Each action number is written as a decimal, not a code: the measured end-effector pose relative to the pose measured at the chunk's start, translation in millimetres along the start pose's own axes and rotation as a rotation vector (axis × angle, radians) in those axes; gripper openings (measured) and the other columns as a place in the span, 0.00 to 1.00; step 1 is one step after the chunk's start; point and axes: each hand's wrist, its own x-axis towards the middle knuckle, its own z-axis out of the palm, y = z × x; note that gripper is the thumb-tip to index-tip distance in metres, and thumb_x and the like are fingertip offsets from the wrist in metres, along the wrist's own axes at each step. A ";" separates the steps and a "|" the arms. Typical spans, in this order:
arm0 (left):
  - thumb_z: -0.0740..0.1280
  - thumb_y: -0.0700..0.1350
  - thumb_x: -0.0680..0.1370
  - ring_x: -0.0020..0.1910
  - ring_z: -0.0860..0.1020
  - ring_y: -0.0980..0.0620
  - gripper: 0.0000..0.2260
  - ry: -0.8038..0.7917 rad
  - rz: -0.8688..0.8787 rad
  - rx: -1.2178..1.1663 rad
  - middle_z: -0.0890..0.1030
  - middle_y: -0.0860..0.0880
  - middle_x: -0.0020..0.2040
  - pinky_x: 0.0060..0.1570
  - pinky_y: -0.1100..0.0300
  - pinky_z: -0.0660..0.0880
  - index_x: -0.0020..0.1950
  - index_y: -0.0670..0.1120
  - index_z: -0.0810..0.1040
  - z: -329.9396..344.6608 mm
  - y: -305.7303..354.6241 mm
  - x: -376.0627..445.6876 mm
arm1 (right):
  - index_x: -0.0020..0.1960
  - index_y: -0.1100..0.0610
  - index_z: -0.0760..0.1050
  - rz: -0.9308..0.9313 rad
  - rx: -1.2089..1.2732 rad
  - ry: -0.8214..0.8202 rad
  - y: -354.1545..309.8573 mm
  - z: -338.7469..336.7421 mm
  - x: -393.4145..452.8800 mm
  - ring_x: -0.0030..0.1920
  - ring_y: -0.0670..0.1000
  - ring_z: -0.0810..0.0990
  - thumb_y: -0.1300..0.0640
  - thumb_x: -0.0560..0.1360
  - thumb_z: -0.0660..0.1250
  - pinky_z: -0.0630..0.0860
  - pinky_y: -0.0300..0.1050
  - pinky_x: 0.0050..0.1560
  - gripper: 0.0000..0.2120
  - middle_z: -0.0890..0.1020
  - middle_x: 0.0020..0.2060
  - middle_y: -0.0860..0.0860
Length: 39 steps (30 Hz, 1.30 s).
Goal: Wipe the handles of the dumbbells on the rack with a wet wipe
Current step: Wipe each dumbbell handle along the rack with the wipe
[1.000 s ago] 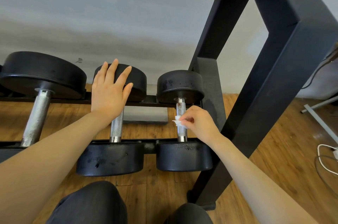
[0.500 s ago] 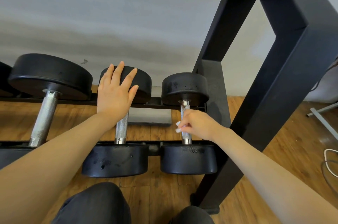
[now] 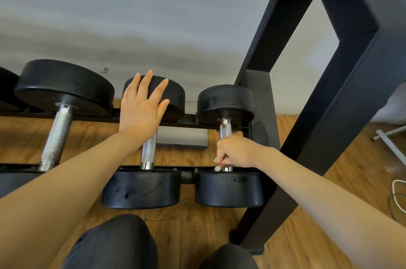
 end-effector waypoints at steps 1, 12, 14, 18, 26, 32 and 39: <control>0.59 0.52 0.82 0.76 0.58 0.37 0.22 -0.002 0.002 0.001 0.62 0.40 0.77 0.70 0.38 0.61 0.76 0.49 0.66 0.0 -0.3 0.0 | 0.44 0.63 0.83 0.012 0.013 -0.009 0.9 -1.2 0.8 0.39 0.53 0.77 0.54 0.75 0.69 0.76 0.52 0.45 0.11 0.80 0.40 0.57; 0.57 0.53 0.82 0.76 0.59 0.36 0.23 0.003 0.002 0.010 0.63 0.40 0.77 0.70 0.38 0.61 0.76 0.49 0.67 1.3 -0.6 0.6 | 0.51 0.58 0.82 0.205 -0.058 0.430 13.6 -3.0 13.5 0.52 0.55 0.75 0.57 0.78 0.65 0.75 0.49 0.52 0.08 0.76 0.50 0.54; 0.55 0.54 0.82 0.76 0.59 0.36 0.23 -0.003 -0.003 0.007 0.63 0.40 0.77 0.70 0.38 0.61 0.76 0.49 0.66 0.4 -0.5 0.9 | 0.52 0.58 0.82 0.250 -0.025 0.561 16.6 3.4 15.0 0.51 0.54 0.74 0.59 0.79 0.65 0.74 0.46 0.51 0.08 0.76 0.50 0.55; 0.56 0.54 0.82 0.76 0.59 0.36 0.23 -0.002 0.003 0.015 0.63 0.40 0.77 0.70 0.38 0.62 0.76 0.49 0.67 0.0 -0.6 0.4 | 0.49 0.59 0.79 0.417 0.355 0.800 6.7 22.7 10.7 0.46 0.50 0.75 0.58 0.78 0.66 0.68 0.33 0.42 0.06 0.77 0.45 0.53; 0.58 0.52 0.83 0.77 0.56 0.37 0.23 -0.051 -0.009 0.015 0.61 0.41 0.78 0.73 0.40 0.59 0.77 0.50 0.65 -4.4 0.2 1.0 | 0.51 0.57 0.84 0.297 0.325 0.597 9.4 16.0 -10.3 0.43 0.43 0.73 0.59 0.76 0.70 0.65 0.26 0.42 0.07 0.75 0.44 0.47; 0.55 0.54 0.84 0.79 0.48 0.42 0.24 -0.149 -0.026 -0.011 0.53 0.44 0.81 0.76 0.45 0.51 0.79 0.53 0.58 -16.8 0.9 -4.2 | 0.49 0.58 0.85 0.290 0.295 0.730 -6.6 5.9 -10.2 0.45 0.50 0.76 0.60 0.76 0.69 0.65 0.30 0.42 0.06 0.78 0.44 0.52; 0.56 0.53 0.84 0.80 0.49 0.46 0.23 -0.219 -0.082 -0.100 0.52 0.47 0.81 0.75 0.47 0.57 0.79 0.54 0.59 -31.5 0.2 -40.6 | 0.56 0.57 0.82 0.214 0.247 0.696 -47.2 -13.3 14.8 0.54 0.53 0.76 0.59 0.78 0.67 0.72 0.43 0.59 0.09 0.78 0.52 0.54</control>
